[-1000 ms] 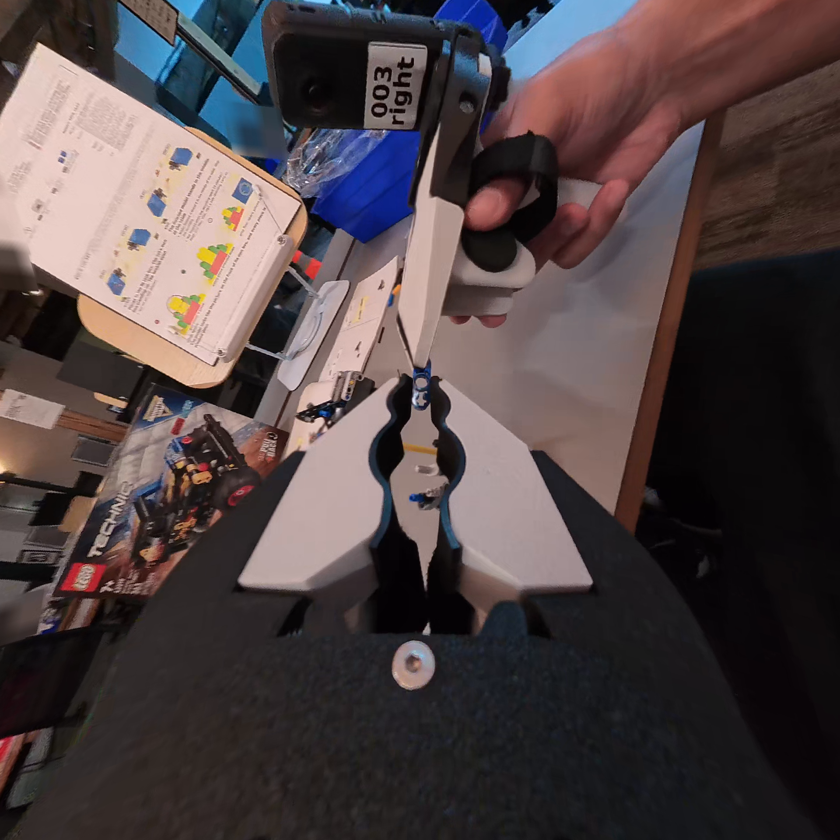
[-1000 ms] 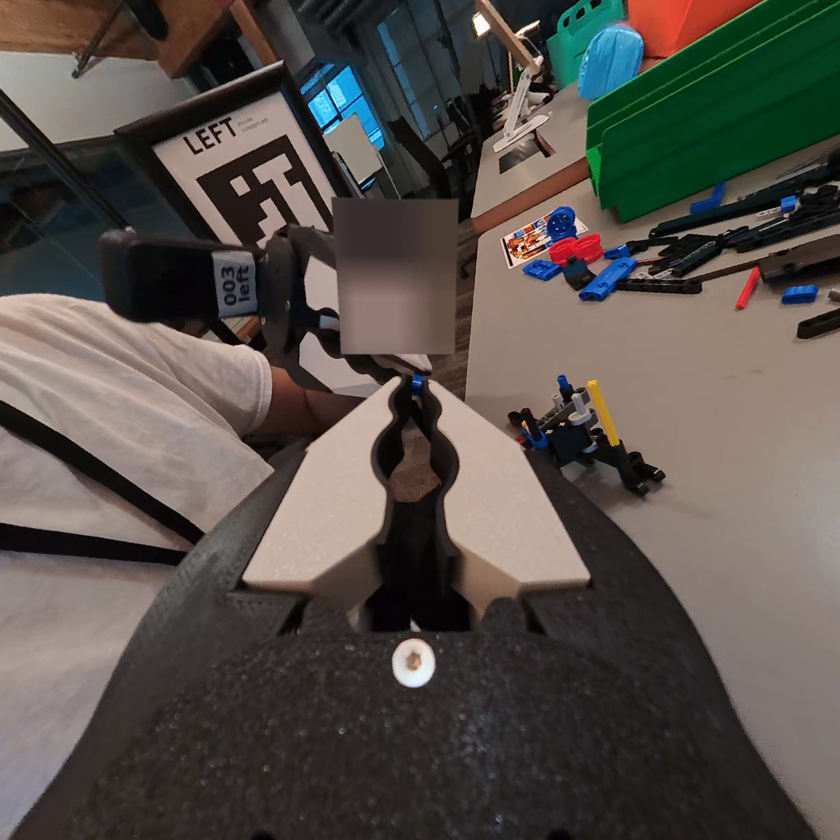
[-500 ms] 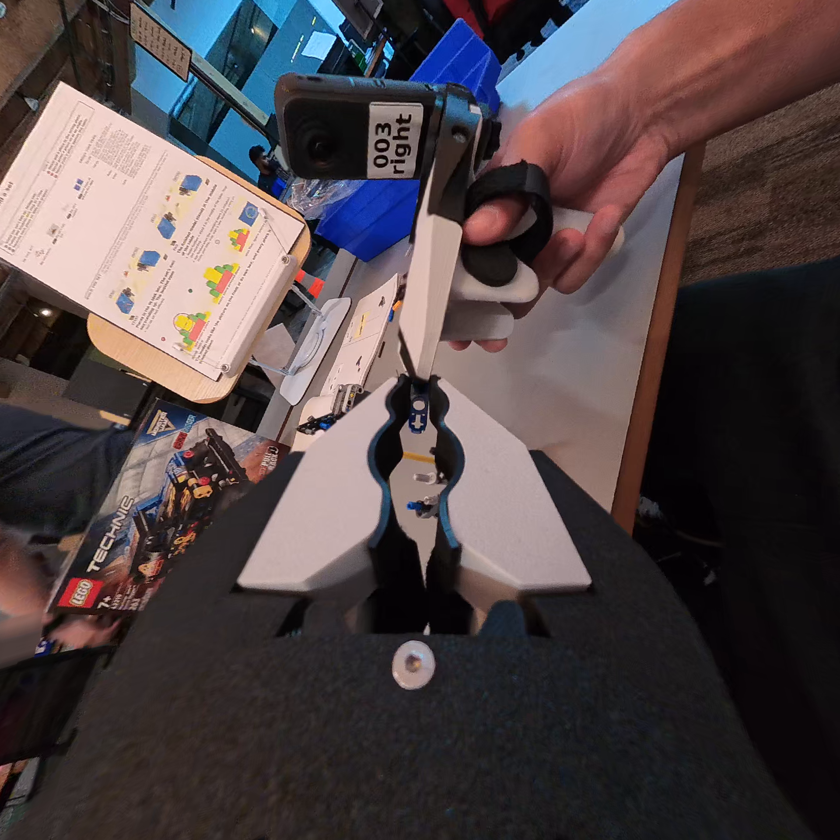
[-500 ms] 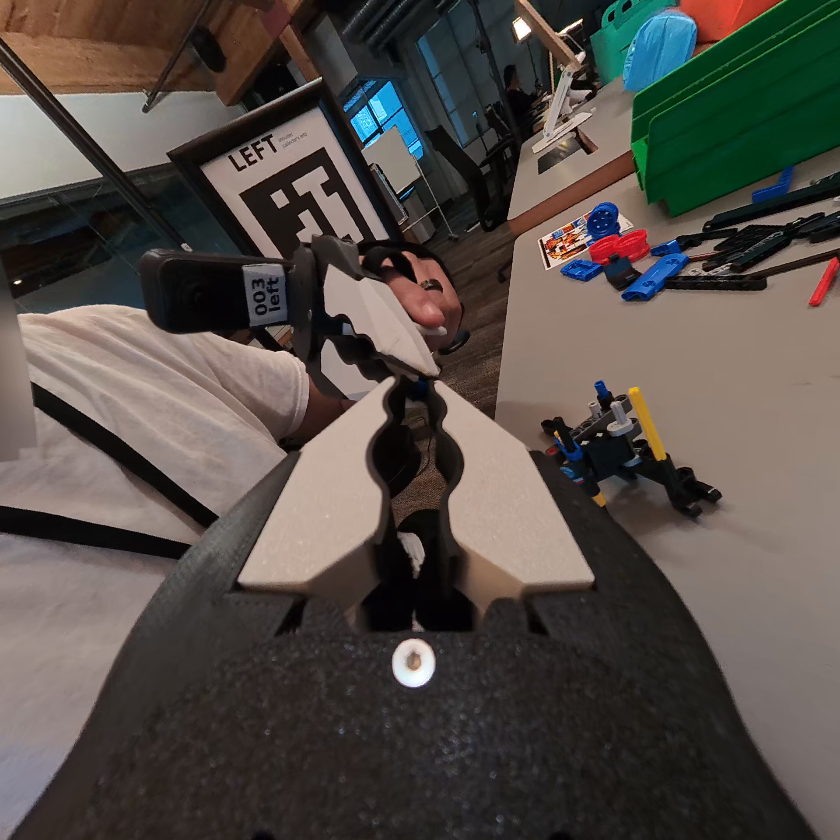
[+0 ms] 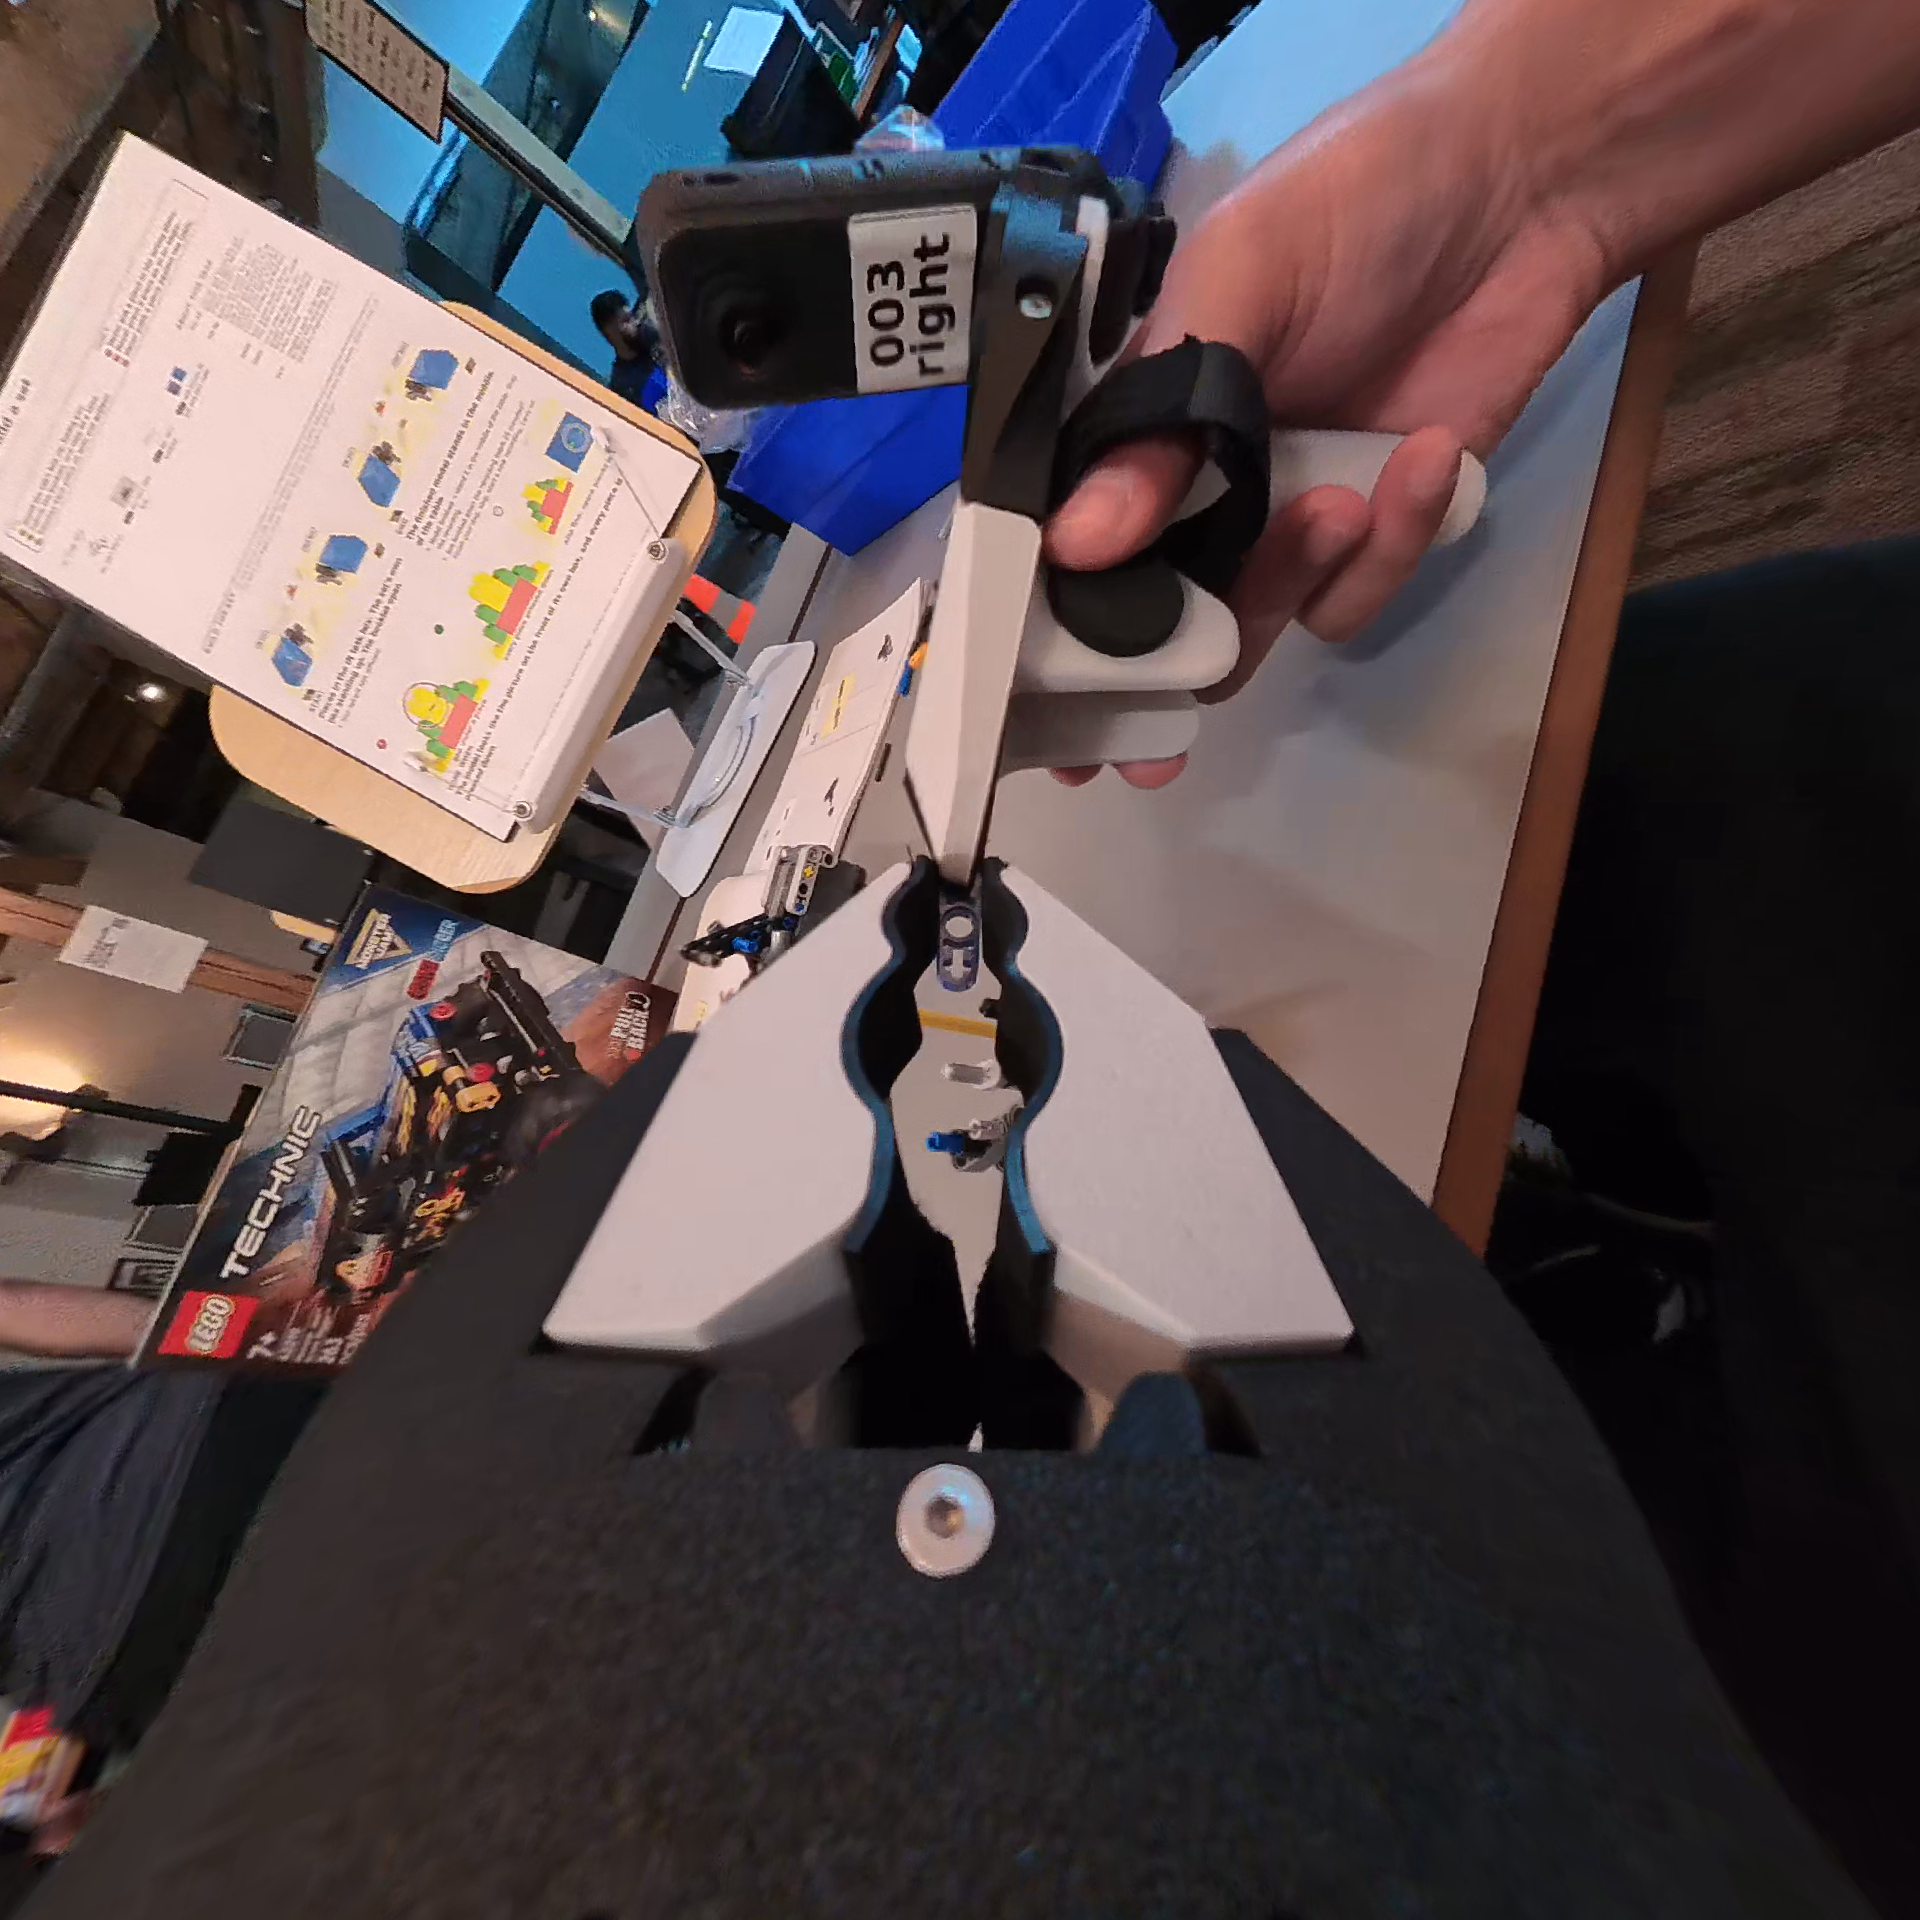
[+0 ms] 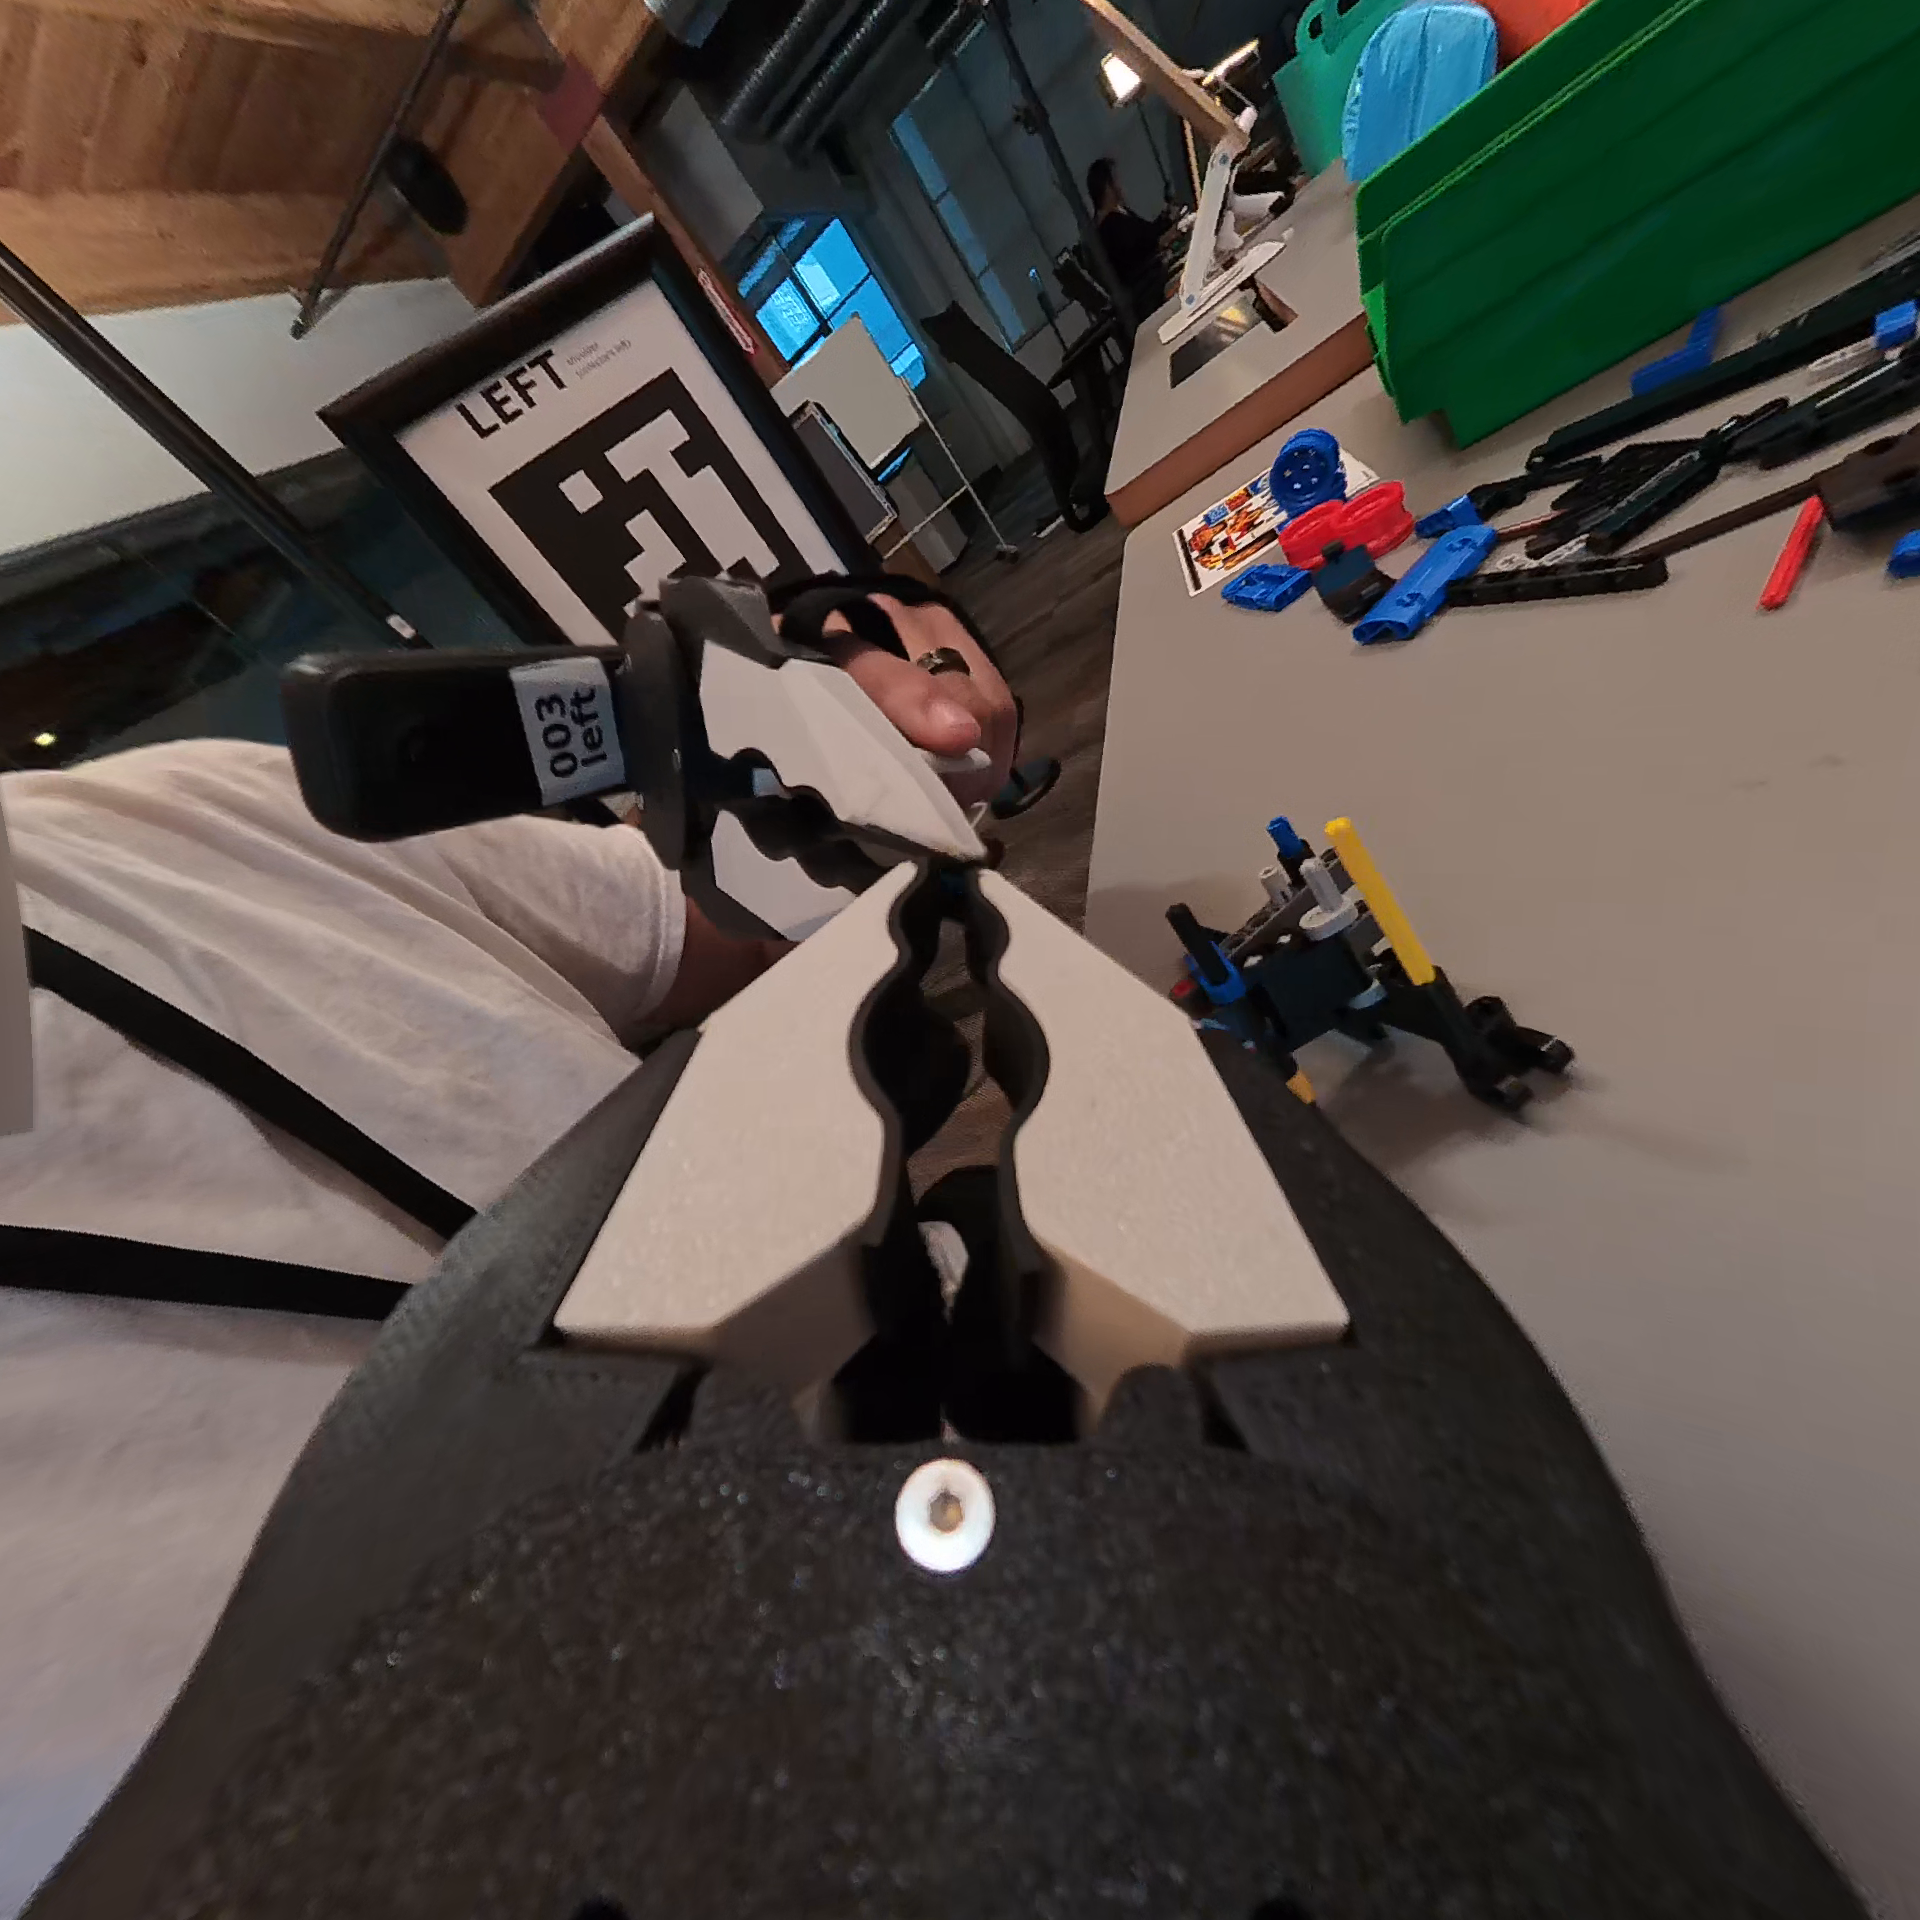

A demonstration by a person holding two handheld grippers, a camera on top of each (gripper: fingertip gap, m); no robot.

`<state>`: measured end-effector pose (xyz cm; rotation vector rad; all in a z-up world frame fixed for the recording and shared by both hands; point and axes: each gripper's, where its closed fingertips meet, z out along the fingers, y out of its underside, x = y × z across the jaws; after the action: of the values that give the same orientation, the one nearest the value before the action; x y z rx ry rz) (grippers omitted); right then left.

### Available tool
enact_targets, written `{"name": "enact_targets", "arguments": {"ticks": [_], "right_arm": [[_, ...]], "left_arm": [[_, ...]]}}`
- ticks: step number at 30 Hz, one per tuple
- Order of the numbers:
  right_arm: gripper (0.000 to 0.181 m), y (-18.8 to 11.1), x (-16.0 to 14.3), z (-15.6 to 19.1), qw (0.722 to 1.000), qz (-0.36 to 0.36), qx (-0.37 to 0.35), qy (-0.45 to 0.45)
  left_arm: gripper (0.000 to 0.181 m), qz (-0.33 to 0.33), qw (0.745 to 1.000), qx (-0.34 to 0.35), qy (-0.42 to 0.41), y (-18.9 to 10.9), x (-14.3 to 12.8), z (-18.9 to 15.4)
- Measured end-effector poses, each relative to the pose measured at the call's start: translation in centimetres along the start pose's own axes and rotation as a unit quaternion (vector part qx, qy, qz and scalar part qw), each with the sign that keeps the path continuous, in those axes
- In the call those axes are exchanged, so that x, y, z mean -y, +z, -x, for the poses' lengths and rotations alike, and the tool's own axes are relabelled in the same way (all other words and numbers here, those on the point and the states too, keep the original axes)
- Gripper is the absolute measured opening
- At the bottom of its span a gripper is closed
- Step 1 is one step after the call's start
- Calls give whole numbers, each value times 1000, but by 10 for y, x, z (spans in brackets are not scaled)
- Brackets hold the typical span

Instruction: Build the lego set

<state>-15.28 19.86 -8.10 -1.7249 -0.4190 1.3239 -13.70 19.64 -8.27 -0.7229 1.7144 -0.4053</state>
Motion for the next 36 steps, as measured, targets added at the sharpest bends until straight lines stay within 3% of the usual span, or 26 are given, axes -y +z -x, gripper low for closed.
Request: {"name": "enact_targets", "arguments": {"ticks": [20,22,24,26,30,32,36], "right_arm": [[5,-3,-5,-3,1000,21,-13,-7],[16,-8,2,-2,998,6,-27,-51],[19,-16,0,-16,986,31,-95,-131],[20,-18,-12,-30,950,83,-169,-251],[16,-6,-15,-40,904,92,-246,-337],[16,-3,-16,-45,902,111,-241,-341],[14,3,-19,-50,925,111,-192,-310]], "left_arm": [[6,6,1000,-25,6,-2,-7,-5],[6,18,999,-20,-25,-3,-18,5],[6,29,995,-37,-94,-4,-31,13],[6,20,980,-87,-178,-5,-36,7],[6,10,948,-145,-283,-4,-37,2],[6,13,939,-171,-299,-5,-35,0],[6,23,931,-196,-306,-4,-35,-1]]}}
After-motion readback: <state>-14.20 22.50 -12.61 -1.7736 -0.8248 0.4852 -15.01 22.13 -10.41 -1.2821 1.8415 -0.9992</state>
